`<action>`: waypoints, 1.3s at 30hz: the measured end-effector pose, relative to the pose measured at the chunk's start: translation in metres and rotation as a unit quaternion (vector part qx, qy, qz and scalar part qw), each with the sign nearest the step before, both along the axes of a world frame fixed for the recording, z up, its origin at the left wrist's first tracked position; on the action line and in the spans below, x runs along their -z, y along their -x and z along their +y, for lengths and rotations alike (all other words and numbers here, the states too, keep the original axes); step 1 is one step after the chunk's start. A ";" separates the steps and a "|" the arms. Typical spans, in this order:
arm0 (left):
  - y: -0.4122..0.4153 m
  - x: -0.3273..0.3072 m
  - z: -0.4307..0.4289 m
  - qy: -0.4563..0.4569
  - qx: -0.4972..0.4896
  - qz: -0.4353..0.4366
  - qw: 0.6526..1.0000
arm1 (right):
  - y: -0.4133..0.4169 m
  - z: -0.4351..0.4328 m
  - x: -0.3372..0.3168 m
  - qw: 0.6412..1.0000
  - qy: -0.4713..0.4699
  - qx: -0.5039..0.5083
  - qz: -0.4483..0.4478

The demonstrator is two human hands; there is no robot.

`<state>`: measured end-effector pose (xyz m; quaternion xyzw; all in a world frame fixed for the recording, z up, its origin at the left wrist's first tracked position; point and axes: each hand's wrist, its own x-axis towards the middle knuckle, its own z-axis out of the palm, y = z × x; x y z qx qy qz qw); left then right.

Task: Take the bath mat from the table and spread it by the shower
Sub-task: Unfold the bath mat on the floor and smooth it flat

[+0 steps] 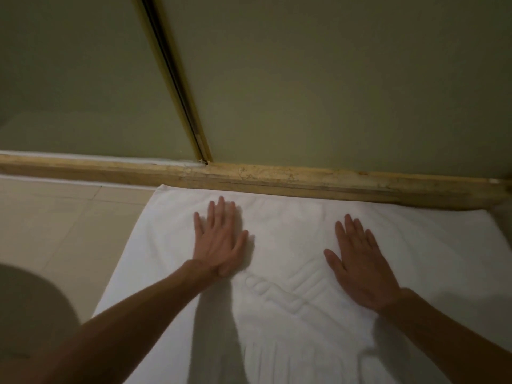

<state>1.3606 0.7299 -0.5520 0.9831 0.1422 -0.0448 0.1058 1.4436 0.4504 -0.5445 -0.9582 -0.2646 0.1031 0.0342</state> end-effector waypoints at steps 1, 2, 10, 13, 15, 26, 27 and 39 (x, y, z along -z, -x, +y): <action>0.001 -0.002 -0.018 0.004 0.015 -0.001 1.000 | 0.008 -0.002 -0.001 1.000 -0.006 0.004 -0.001; 0.003 -0.003 -0.037 0.007 0.033 -0.001 0.999 | 0.016 -0.005 -0.001 1.000 -0.011 0.008 -0.005; 0.018 -0.011 -0.166 0.022 0.165 0.001 0.986 | 0.067 -0.025 -0.001 1.000 0.024 0.016 -0.003; 0.020 -0.004 -0.182 0.006 0.177 0.024 0.984 | 0.071 -0.027 0.002 0.999 0.047 -0.012 0.002; 0.022 0.001 -0.178 0.005 0.167 0.042 0.985 | 0.071 -0.027 0.005 0.999 0.049 -0.008 -0.007; 0.035 0.015 -0.117 -0.018 0.099 0.022 0.995 | 0.068 -0.028 0.015 0.999 0.031 0.014 -0.037; 0.038 0.016 -0.105 -0.016 0.088 0.019 0.996 | 0.068 -0.028 0.014 0.999 0.030 0.014 -0.035; 0.078 0.011 0.048 -0.031 -0.052 0.039 0.997 | 0.066 -0.029 0.018 0.999 0.029 0.013 -0.039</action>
